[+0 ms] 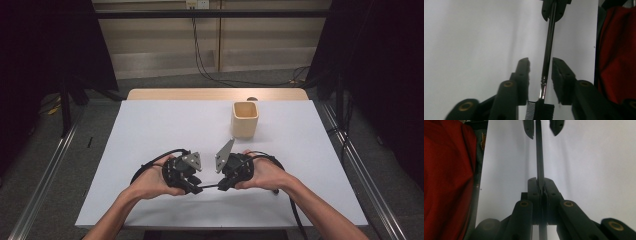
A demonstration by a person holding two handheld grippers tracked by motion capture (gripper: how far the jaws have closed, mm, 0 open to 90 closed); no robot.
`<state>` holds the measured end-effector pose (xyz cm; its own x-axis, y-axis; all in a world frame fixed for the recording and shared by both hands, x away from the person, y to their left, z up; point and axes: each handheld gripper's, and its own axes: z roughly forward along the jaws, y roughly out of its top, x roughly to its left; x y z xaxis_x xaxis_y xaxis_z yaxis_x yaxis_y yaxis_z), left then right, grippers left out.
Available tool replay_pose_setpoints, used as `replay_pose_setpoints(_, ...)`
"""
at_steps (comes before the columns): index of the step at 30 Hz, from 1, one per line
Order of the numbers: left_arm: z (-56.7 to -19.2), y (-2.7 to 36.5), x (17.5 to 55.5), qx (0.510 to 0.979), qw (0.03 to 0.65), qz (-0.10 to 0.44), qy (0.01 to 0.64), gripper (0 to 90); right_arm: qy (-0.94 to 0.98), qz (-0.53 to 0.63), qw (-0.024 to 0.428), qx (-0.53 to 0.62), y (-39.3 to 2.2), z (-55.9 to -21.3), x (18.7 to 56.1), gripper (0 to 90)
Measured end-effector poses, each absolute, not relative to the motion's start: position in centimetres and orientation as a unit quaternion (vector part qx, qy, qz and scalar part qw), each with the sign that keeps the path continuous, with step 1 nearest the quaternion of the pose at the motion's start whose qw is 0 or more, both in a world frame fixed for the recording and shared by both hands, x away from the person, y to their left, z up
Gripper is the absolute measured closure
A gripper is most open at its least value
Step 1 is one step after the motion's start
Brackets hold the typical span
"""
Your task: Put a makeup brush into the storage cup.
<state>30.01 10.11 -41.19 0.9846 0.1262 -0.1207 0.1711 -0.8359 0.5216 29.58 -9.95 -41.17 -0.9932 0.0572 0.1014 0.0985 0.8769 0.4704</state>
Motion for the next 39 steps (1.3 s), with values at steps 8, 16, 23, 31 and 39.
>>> replay_pose_setpoints(8,-41.4,11.0,30.1,0.947,0.299,-0.023,0.114,38.6,-0.966,-0.248,0.040,-0.055,-10.8,-41.2,29.8,86.4)
replay_pose_setpoints(16,-41.7,11.8,30.2,0.941,0.306,0.001,0.144,18.0,-0.963,-0.254,0.040,-0.078,-11.7,-41.3,30.0,86.4)
replay_pose_setpoints(23,-41.8,12.8,30.3,0.932,0.324,-0.002,0.159,6.0,-0.960,-0.260,0.033,-0.094,-12.7,-41.3,30.0,86.4)
replay_pose_setpoints(31,-41.8,14.1,29.8,0.920,0.347,0.001,0.182,4.8,-0.954,-0.278,0.010,-0.116,-14.2,-41.3,30.0,86.4)
replay_pose_setpoints(39,-42.1,15.4,29.0,0.908,0.359,0.027,0.212,5.9,-0.945,-0.292,0.001,-0.149,-15.9,-41.7,29.8,86.4)
